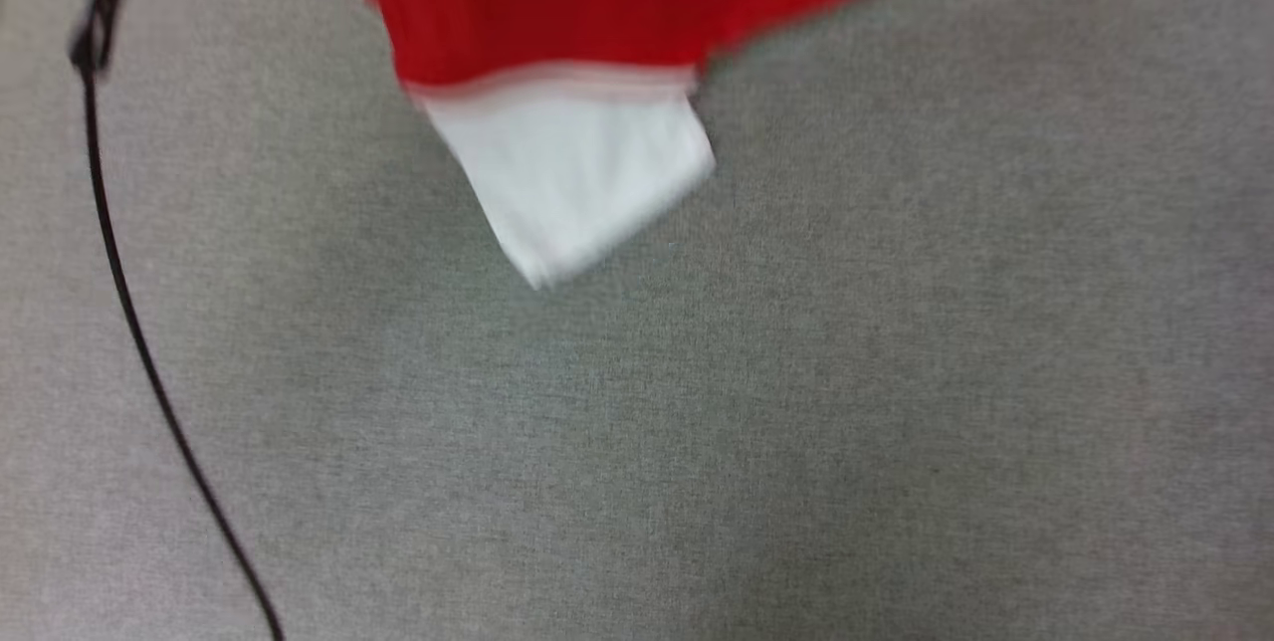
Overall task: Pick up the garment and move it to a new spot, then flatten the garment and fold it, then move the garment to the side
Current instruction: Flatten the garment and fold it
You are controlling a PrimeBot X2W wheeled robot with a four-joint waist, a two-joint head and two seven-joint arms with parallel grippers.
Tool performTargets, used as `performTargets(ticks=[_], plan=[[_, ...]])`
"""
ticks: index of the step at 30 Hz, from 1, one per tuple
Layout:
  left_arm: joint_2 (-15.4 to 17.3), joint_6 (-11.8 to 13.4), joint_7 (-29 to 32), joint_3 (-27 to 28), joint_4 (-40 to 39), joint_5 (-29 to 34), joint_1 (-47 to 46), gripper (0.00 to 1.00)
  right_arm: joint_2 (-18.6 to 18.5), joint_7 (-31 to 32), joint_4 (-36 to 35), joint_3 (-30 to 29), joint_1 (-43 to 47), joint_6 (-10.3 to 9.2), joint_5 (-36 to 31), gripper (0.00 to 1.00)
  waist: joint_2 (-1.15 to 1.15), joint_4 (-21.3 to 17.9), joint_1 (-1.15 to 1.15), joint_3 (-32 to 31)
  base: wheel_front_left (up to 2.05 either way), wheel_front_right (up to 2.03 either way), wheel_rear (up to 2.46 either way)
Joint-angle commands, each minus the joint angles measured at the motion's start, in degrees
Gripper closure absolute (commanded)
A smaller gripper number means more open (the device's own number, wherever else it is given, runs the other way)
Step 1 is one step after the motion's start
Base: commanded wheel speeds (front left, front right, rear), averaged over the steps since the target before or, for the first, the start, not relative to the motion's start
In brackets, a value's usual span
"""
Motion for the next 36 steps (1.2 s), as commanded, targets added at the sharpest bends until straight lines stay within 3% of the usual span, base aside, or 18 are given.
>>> performTargets(ticks=[1, 8, 15, 25, 31, 36], plan=[[-0.6, -0.6, -0.2, 0.2, 1.9, 0.6, -3.2, 1.00, 0.9, 0.2, 1.1, -0.1, -2.8, -0.04, -1.3, 1.00, 0.00, 0.3, 0.00, 2.0, 0.00, 0.00, 0.00], [-3.5, -3.7, -1.8, -0.7, 12.8, 3.2, -18.6, 1.00, 4.7, -1.0, 8.0, 0.9, -16.2, -0.04, -6.9, 1.00, 0.00, 0.1, 0.00, 5.4, 0.00, 0.00, 0.00], [-4.9, -5.0, -3.6, -1.4, 18.7, 2.9, -22.3, 1.00, 7.0, -3.8, 13.5, 2.7, -20.3, -0.04, -8.4, 1.00, 0.00, -0.3, 0.00, 7.5, 0.00, 0.00, 0.00], [-5.7, -6.1, -7.8, -3.1, 25.2, -0.2, -12.1, 1.00, 8.3, -10.3, 19.1, 11.1, -10.7, -0.04, -3.9, 1.00, 0.00, -0.7, 0.00, 8.5, 0.00, 0.00, 0.00], [-5.1, -6.5, -9.6, -3.8, 25.4, -2.0, -0.8, 1.00, 8.6, -14.4, 19.6, 16.5, -1.6, -0.04, 1.2, 1.00, 0.00, -1.1, 0.00, 6.2, 0.00, 0.00, 0.00], [-4.4, -6.0, -10.1, -3.4, 22.5, -3.3, 11.1, 1.00, 6.6, -16.9, 17.8, 21.5, 7.5, -0.04, 5.3, 1.00, 0.00, -1.0, 0.00, 2.7, 0.00, 0.00, 0.00]])
